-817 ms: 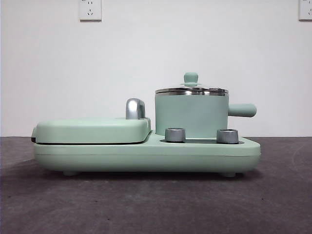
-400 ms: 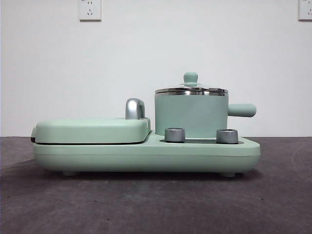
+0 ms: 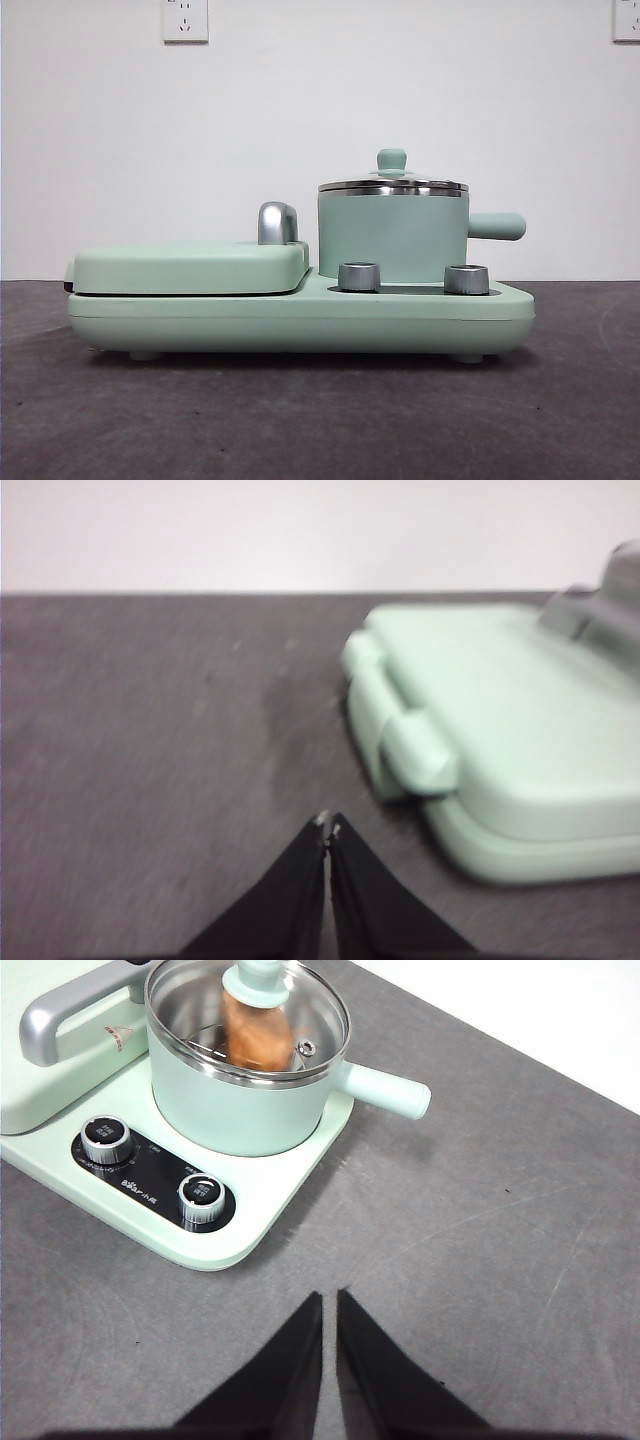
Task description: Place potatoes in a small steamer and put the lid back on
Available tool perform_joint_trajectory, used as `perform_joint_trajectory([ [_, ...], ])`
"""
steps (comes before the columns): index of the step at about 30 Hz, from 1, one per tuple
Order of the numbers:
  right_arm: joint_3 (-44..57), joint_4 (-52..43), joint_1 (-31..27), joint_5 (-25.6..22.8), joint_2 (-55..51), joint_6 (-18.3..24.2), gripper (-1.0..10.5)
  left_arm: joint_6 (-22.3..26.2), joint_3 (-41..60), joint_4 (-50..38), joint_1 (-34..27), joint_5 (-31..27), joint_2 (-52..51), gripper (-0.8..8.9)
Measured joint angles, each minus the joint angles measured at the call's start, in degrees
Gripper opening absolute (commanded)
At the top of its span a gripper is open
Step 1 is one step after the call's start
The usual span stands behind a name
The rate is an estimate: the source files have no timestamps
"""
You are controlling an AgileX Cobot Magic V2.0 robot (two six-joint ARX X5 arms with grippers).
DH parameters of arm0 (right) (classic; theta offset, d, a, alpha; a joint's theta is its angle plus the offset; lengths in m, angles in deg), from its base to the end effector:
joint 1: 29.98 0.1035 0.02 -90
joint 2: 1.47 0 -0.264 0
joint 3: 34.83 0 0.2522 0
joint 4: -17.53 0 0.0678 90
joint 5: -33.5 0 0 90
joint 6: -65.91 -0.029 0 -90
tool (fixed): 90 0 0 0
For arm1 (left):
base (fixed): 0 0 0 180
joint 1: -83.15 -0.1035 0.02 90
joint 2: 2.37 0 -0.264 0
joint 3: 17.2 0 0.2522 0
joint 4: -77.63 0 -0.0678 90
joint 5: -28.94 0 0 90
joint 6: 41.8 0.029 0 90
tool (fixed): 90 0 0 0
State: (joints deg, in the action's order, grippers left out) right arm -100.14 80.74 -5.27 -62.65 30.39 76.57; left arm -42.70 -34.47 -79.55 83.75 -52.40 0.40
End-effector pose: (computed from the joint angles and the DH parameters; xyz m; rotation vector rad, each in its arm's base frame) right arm 0.0831 0.0348 0.3339 -0.3193 0.4729 0.3632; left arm 0.0959 -0.0054 0.1654 -0.0259 0.1463 -0.1602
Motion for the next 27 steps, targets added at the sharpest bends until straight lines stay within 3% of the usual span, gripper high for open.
perform_joint_trajectory([
  [23, 0.0, -0.1, 0.0, 0.0, 0.0, 0.5, 0.2, -1.3, 1.7, 0.9, -1.8, -0.4, -2.4, 0.07],
  [27, 6.4, -7.5, -2.5, 0.1, -4.7, 0.3, 0.2, -1.3, 1.7, 0.9, -1.8, -0.4, -2.4, 0.07],
])
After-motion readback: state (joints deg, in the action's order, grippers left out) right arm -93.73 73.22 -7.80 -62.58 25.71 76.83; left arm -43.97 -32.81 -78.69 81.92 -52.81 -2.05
